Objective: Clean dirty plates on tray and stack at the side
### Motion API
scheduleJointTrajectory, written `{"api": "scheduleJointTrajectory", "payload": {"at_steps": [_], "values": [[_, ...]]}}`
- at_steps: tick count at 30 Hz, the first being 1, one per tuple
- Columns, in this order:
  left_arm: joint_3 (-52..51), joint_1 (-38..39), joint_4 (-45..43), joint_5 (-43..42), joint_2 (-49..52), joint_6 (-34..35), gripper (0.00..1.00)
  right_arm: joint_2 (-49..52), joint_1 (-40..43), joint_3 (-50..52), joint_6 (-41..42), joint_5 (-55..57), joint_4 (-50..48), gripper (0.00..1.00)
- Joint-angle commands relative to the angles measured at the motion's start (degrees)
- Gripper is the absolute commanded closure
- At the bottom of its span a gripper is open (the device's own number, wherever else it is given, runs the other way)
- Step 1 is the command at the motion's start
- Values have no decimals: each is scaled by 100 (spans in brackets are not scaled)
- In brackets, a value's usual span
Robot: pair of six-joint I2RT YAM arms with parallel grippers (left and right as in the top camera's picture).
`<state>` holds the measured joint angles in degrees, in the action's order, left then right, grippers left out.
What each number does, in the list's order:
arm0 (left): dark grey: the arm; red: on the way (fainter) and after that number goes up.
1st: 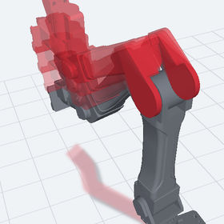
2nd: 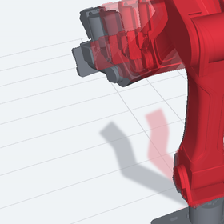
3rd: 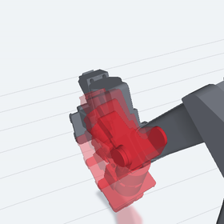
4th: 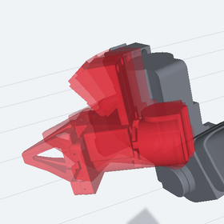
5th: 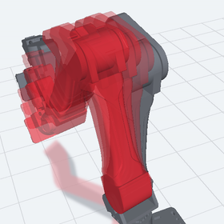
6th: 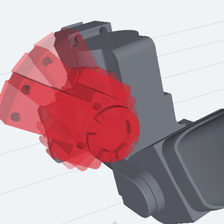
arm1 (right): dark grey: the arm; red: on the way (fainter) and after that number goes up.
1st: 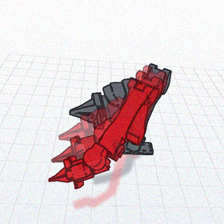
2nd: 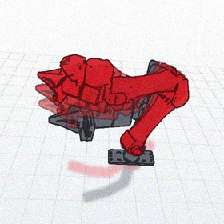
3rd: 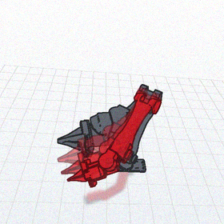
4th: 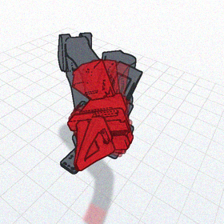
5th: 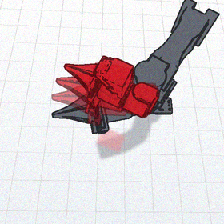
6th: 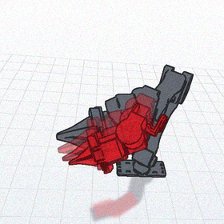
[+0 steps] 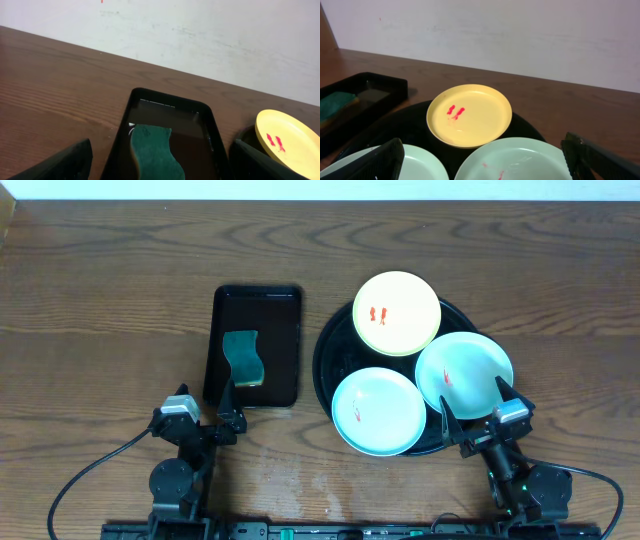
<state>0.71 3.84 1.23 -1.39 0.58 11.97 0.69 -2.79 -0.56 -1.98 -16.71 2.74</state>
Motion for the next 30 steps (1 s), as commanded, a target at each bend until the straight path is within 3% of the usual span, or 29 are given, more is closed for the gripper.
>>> {"api": "scheduleJointTrajectory", "payload": {"at_steps": [1, 22, 30], "values": [[-48, -28, 282, 76, -35, -57, 12, -20, 46, 24, -44, -24, 2, 1], [-48, -28, 260, -199, -35, -52, 12, -20, 46, 24, 13, -44, 2, 1], [-42, -28, -4, -1259, -35, 186, 12, 4, 46, 24, 1202, -166, 2, 1]]}}
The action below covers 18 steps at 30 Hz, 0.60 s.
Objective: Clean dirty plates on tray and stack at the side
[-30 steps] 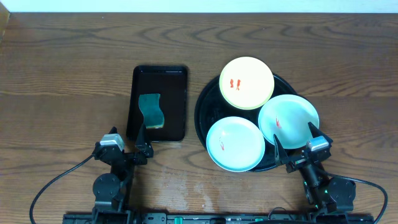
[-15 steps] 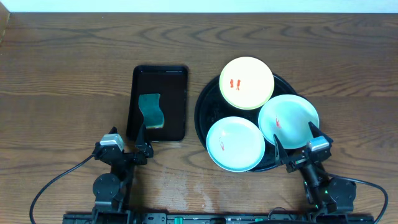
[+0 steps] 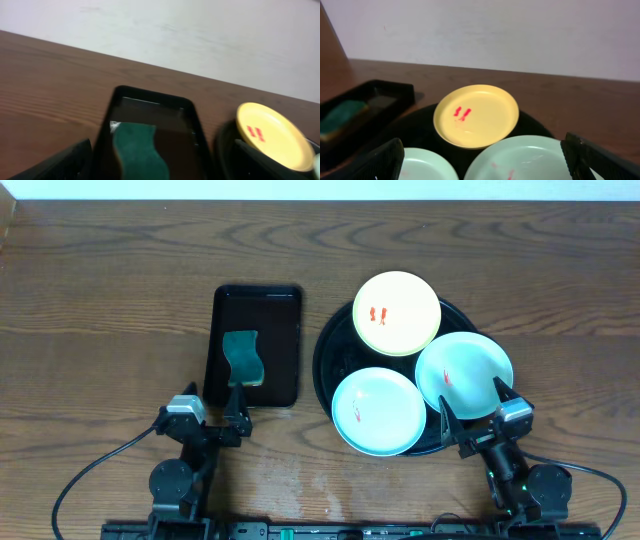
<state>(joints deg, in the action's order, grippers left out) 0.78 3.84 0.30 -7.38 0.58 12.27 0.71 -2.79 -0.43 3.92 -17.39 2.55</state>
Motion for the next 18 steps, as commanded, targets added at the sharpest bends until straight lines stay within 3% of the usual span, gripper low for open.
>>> {"api": "scheduleJointTrajectory", "payload": {"at_steps": [1, 5, 11, 18], "values": [[-28, -28, -2, -691, -35, 155, 12, 2, 46, 11, 741, -120, 0, 1], [400, -28, -186, -717, -28, 151, 12, 7, 46, -240, 852, -474, -31, 1], [1685, -28, 33, -590, 669, 129, 12, 538, 46, -1576, 621, -603, 367, 1], [3930, -26, 2087, -855, 2848, 129, 12, 2747, 46, -3832, 413, -734, 2260, 1]]}}
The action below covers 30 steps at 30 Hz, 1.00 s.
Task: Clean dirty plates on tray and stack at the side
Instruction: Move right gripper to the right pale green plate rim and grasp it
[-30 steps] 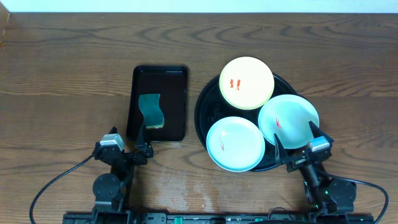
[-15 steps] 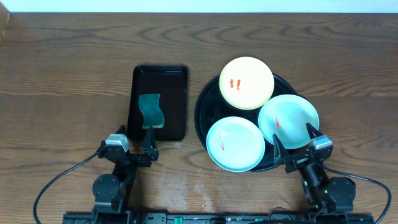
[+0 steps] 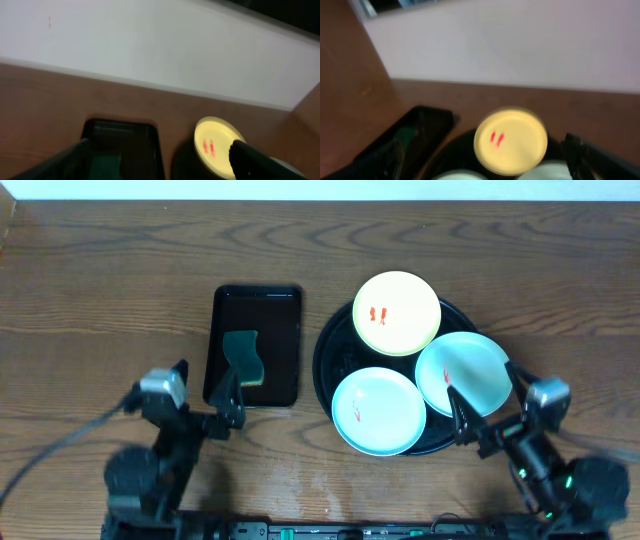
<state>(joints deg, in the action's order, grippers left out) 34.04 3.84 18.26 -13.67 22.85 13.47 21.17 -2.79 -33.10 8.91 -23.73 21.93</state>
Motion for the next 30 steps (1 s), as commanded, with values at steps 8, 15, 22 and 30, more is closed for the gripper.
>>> {"api": "scheduleJointTrajectory", "payload": {"at_steps": [8, 15, 22, 30], "values": [[2743, 39, 2962, -575, 2833, 11, 12, 3591, 46, -3115, -83, -96, 2900, 1], [2806, 553, 3528, -1377, 3635, 9, 12, 4771, 44, -3342, 4, -533, 3265, 15], [2806, 1377, 3672, -542, 4098, 11, 12, 5689, -417, -2876, -81, -227, 4033, 36], [2806, 1506, 3672, 1117, 4113, 422, 12, 6286, -1139, -1703, 874, 968, 2879, 51]]}}
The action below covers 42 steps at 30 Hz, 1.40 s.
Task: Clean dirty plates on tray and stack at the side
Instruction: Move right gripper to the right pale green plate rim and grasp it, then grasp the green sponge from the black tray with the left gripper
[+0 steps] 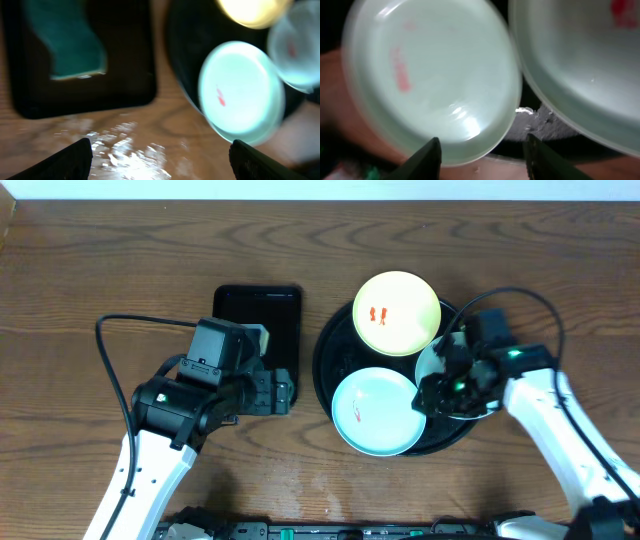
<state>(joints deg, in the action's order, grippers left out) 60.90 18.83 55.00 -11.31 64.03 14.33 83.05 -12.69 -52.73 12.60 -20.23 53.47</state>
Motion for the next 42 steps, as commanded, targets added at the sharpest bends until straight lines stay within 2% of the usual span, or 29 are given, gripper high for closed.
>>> {"api": "scheduleJointTrajectory", "payload": {"at_steps": [1, 7, 13, 16, 20, 21, 30, 36, 39, 40, 42], "values": [[120, 7, -2, 933, -4, 422, 12, 138, -186, 363, 546, 649, -435, 52], [120, 7, 0, 979, -4, 444, 12, 232, -286, 721, 761, 649, -988, 66], [120, 7, 0, 1073, -4, 531, 12, 236, -317, 1075, 815, 817, -1491, 66], [120, 7, 2, 1071, -7, 529, 12, 236, -317, 1322, 966, 811, -1902, 76], [120, 7, 2, 1073, -4, 527, 12, 236, -315, 1344, 968, 671, -2439, 97], [120, 7, 0, 1073, -4, 527, 12, 236, -313, 1340, 970, 673, -2562, 99], [120, 7, 9, 1266, -4, 527, 12, 236, -313, 1340, 1670, 1679, -3368, 99], [107, 4, -20, 1853, 31, 748, 12, 236, -330, 1342, 1495, 1261, -3165, 99], [7, -81, -109, 1867, 155, 925, 12, 236, -400, 1342, 1460, 1270, -3027, 99], [-44, -157, -111, 1869, 240, 1123, 12, 236, -422, 1342, 1451, 1270, -3012, 90], [-109, -339, -149, 1862, 459, 1355, 12, 236, -444, 1342, 1451, 1272, -3005, 61]]}}
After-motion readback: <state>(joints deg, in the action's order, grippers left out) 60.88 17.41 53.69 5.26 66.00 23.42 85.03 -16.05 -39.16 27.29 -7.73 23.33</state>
